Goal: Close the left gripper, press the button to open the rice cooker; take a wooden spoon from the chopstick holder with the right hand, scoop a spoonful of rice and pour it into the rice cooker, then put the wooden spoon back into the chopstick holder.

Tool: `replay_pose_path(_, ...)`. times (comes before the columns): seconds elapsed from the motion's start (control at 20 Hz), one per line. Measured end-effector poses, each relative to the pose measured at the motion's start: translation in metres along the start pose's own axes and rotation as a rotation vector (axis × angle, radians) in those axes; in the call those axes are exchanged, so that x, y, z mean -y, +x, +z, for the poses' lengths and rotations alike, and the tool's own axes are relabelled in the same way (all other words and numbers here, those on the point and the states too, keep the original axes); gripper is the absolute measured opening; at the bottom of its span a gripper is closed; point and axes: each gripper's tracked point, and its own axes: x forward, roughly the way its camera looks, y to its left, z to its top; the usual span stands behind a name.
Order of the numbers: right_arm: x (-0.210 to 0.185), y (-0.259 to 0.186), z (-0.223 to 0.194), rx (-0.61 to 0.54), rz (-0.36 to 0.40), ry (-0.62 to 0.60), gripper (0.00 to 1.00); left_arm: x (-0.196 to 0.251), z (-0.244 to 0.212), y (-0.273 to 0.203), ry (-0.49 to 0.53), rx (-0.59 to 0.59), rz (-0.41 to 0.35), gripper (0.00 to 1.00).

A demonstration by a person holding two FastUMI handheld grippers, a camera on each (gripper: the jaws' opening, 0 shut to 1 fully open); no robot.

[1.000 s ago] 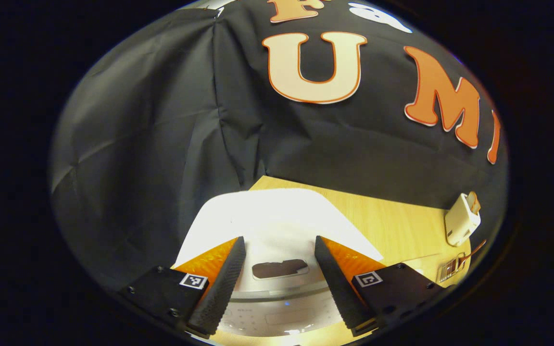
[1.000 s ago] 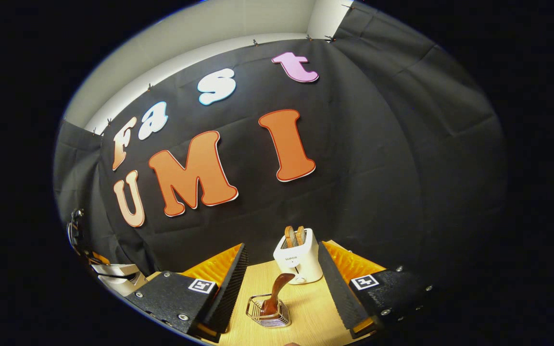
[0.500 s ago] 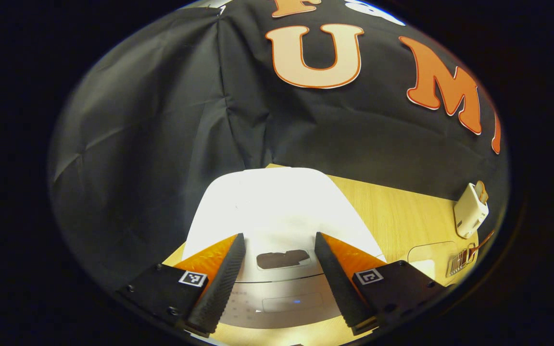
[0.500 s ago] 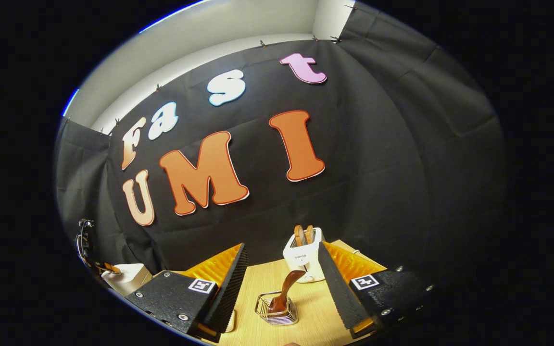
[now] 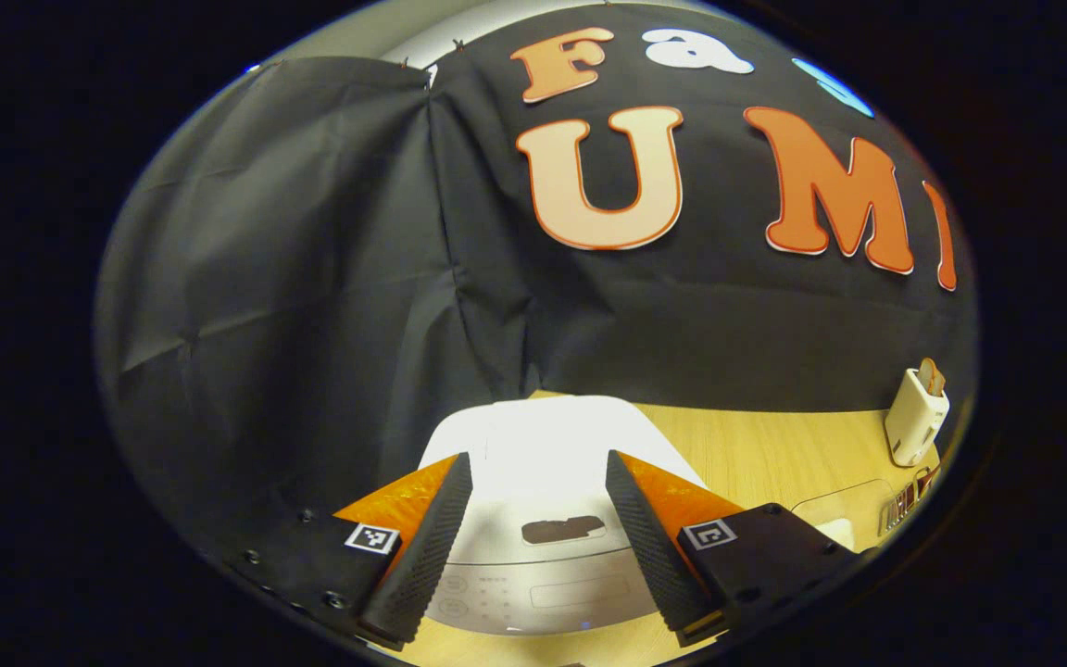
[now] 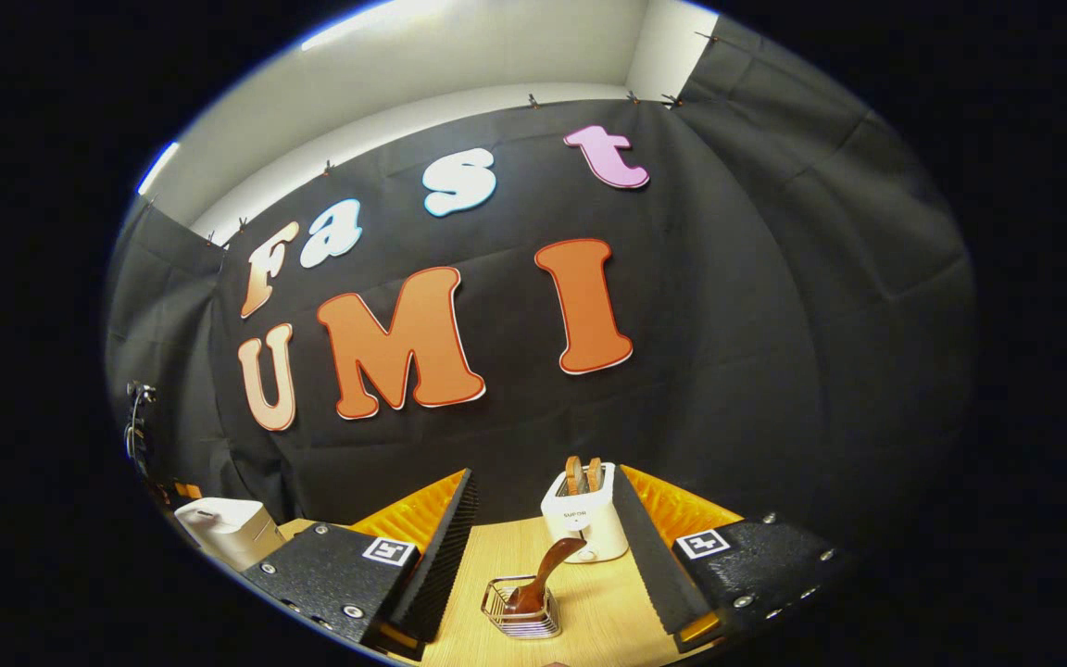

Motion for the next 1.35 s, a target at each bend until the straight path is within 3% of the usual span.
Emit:
replay_pose_path(0.25,-0.025,-0.001,-0.013,0.021,0.045,-0.128,0.87,0.013,0.047,-0.043,0.042,0.238,-0.016,0.95)
replay_pose_path(0.3,-0.028,-0.002,-0.016,0.022,0.050,-0.149,0.87,0.015,0.051,-0.050,0.044,0.269,-0.028,0.90)
replay_pose_path(0.35,-0.032,-0.004,-0.017,0.026,0.055,-0.163,0.87,0.019,0.053,-0.057,0.034,0.292,-0.049,0.95)
replay_pose_path(0.5,-0.050,-0.005,-0.019,0.070,0.092,-0.183,0.87,0.047,0.064,-0.075,-0.050,0.362,-0.181,0.95)
replay_pose_path(0.55,-0.056,-0.005,-0.022,0.075,0.102,-0.186,0.87,0.058,0.069,-0.081,-0.063,0.390,-0.202,0.90)
replay_pose_path(0.6,-0.061,-0.005,-0.024,0.076,0.112,-0.193,0.87,0.064,0.070,-0.089,-0.062,0.420,-0.214,0.95)
replay_pose_path(0.75,-0.079,-0.007,-0.034,0.069,0.152,-0.215,0.87,0.070,0.073,-0.109,-0.043,0.525,-0.216,0.95)
replay_pose_path(1.15,-0.112,-0.013,-0.058,0.060,0.218,-0.291,0.87,0.101,0.041,-0.099,-0.034,0.508,-0.269,0.94)
replay_pose_path(1.2,-0.114,-0.012,-0.060,0.057,0.222,-0.296,0.87,0.103,0.037,-0.095,-0.036,0.495,-0.271,0.90)
replay_pose_path(1.3,-0.117,-0.012,-0.064,0.048,0.227,-0.305,0.87,0.102,0.034,-0.088,-0.047,0.478,-0.269,0.95)
replay_pose_path(1.35,-0.118,-0.012,-0.065,0.047,0.228,-0.308,0.87,0.101,0.030,-0.085,-0.056,0.467,-0.270,0.89)
